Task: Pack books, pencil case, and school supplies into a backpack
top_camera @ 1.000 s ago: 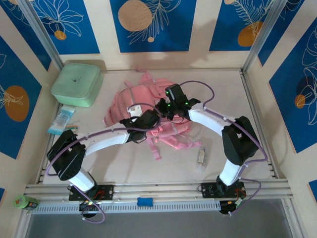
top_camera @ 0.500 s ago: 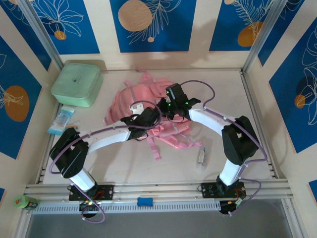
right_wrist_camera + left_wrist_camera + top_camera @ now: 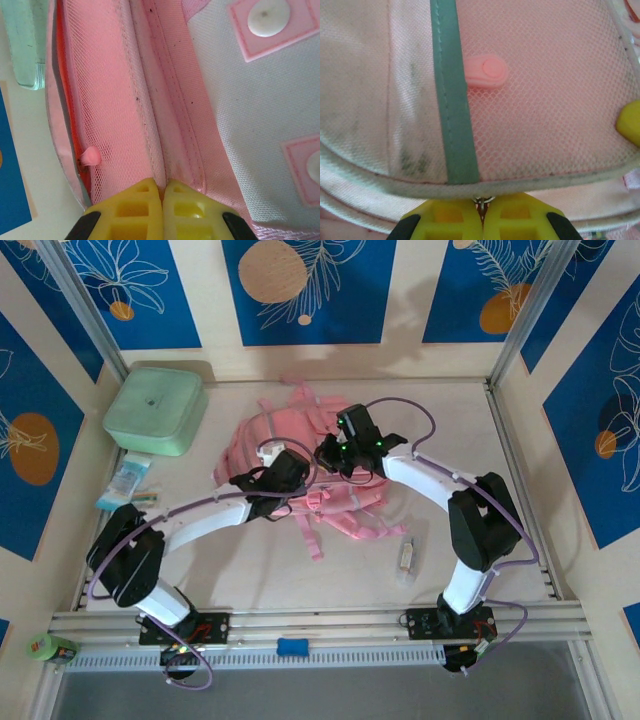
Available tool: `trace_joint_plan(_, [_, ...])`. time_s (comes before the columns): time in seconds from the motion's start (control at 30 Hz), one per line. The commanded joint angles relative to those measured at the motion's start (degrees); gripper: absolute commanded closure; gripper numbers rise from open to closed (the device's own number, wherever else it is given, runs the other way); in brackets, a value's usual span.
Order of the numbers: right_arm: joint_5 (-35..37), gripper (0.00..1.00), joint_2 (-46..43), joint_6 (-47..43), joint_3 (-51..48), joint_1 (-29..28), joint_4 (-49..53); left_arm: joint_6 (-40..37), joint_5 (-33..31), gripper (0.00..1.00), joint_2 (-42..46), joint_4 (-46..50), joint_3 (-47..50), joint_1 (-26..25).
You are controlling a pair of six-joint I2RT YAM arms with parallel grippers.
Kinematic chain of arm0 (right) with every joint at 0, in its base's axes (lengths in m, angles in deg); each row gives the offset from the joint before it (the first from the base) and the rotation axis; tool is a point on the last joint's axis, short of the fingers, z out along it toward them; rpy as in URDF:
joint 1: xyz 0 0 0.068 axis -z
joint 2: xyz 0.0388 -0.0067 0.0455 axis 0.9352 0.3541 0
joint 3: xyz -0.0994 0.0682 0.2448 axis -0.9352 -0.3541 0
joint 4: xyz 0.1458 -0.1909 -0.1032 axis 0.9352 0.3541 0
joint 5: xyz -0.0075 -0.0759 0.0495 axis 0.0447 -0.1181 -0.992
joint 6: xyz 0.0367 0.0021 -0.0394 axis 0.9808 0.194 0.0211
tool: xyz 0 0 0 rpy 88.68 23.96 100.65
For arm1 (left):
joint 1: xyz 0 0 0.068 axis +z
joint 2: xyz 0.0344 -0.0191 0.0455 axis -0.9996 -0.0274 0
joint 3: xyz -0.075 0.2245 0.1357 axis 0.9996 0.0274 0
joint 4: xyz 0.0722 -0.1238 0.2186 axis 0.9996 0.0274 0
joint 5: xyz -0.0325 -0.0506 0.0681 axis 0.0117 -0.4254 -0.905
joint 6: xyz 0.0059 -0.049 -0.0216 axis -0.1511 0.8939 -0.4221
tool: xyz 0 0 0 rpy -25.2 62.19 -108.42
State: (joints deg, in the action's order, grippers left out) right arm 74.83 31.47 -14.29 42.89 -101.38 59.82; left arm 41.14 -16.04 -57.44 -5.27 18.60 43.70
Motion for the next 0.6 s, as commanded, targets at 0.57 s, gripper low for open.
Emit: trace_joint_plan(0.57, [-12.6, 1.0, 10.7, -23.5, 21.7, 11.6, 15.5, -9.4, 14.7, 1.0, 5.1, 4.0, 0.1, -6.7])
